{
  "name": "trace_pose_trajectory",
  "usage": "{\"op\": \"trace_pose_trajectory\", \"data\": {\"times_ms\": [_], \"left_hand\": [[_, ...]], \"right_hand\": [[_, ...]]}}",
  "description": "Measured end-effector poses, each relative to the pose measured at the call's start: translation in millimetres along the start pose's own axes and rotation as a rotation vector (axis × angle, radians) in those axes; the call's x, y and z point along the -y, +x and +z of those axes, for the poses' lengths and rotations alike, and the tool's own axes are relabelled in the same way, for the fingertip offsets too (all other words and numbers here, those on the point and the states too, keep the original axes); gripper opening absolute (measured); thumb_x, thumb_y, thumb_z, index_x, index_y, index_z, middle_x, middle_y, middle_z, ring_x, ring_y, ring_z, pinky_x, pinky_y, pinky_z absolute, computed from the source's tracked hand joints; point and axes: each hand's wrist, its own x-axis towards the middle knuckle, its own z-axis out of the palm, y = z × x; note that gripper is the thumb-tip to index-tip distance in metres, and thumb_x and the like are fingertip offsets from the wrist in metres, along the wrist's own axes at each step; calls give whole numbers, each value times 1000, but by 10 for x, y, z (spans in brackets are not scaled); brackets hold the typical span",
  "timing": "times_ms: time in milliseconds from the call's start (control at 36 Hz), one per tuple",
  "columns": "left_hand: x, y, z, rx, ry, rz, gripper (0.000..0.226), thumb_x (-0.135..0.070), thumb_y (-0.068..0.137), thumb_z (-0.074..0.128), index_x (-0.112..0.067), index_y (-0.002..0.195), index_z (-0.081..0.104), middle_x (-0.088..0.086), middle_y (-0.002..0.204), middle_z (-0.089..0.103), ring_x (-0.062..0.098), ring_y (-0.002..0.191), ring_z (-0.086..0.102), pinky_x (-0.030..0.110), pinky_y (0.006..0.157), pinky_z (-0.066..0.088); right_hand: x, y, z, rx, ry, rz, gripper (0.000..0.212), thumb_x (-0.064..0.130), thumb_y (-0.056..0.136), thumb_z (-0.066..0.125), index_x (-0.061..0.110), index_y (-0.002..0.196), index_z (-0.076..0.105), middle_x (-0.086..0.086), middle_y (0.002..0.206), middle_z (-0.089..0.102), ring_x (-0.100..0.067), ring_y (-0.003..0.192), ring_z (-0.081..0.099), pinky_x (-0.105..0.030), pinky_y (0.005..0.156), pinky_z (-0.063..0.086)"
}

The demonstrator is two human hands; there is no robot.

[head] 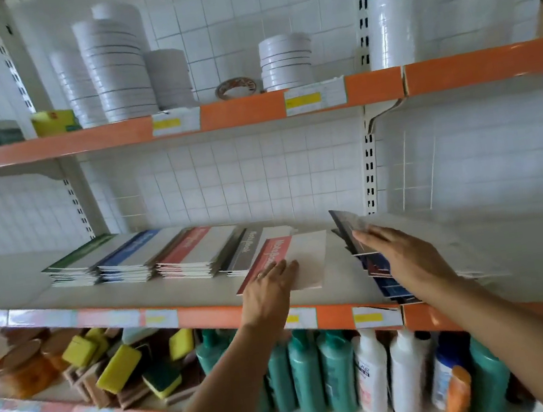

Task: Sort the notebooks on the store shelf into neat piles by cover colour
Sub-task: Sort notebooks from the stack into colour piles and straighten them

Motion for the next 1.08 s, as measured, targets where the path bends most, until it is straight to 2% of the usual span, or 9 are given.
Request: {"op": "trace_pose_trajectory", "data": {"times_ms": [167, 222, 278, 417, 528, 833, 944, 1000, 1083], "left_hand": [[629, 17, 1, -101, -35, -10, 52, -10, 96, 37, -29, 143, 42, -1, 150, 39, 16, 137, 38, 25, 105, 34], [866, 49, -27, -194, -65, 29, 47, -9, 79, 44, -24, 115, 70, 5, 118, 68, 20, 103, 68, 27, 77, 55], [1179, 76, 18, -153, -22, 15, 46, -13, 68, 42, -22, 95, 78, 4, 95, 74, 22, 80, 73, 29, 59, 56], [1846, 200, 175, -173, 46, 53, 46, -7, 59, 51, -19, 95, 78, 5, 94, 75, 25, 79, 73, 33, 57, 57], [2222, 288, 238, -116, 45, 93, 50, -14, 68, 33, -22, 88, 79, 1, 88, 75, 19, 75, 73, 27, 53, 55], [2708, 639, 587, -93, 89, 97, 49, -9, 68, 35, -23, 86, 78, -4, 84, 75, 18, 74, 73, 29, 52, 55], [2703, 725, 707, -93, -23, 40, 57, 9, 68, 53, -19, 115, 70, 2, 114, 70, 24, 103, 68, 38, 77, 56], [2721, 757, 722, 13, -73, 54, 51, -6, 90, 42, -21, 138, 51, 1, 141, 51, 25, 131, 48, 39, 101, 43], [2770, 819, 733, 58, -105, 96, 55, -41, 92, 56, -22, 143, 43, 1, 148, 42, 23, 137, 38, 38, 108, 35]], "right_hand": [[519, 452, 222, 13, 10, -69, 82, -16, 87, 37, 33, 150, 20, 4, 157, 23, -18, 139, 33, -29, 102, 39], [715, 603, 292, 10, 15, -66, 83, -16, 87, 38, 34, 151, 19, 3, 158, 22, -18, 138, 35, -27, 103, 36], [916, 735, 376, 26, 26, -59, 83, -15, 87, 35, 33, 152, 16, 2, 159, 18, -18, 140, 31, -25, 107, 31], [1359, 973, 612, 102, 45, -50, 78, -11, 90, 31, 33, 152, 13, 3, 160, 13, -15, 143, 24, -26, 107, 30], [1585, 1087, 807, 160, 32, -27, 72, -6, 95, 31, 32, 153, 12, 2, 160, 12, -16, 144, 23, -26, 110, 28], [1687, 1405, 1168, 251, -88, -57, 66, -9, 92, 36, 21, 149, 25, -1, 151, 32, -21, 134, 36, -32, 100, 41], [1621, 1459, 1268, 340, -67, -73, 59, 6, 98, 38, 22, 151, 18, 1, 156, 20, -22, 139, 28, -35, 101, 41], [1595, 1486, 1341, 371, -61, -75, 55, 27, 102, 39, 24, 152, 15, 2, 158, 16, -20, 141, 24, -36, 105, 38], [1594, 1536, 1392, 379, -58, -64, 58, 37, 101, 40, 24, 152, 15, 2, 158, 17, -19, 141, 25, -34, 107, 36]]}}
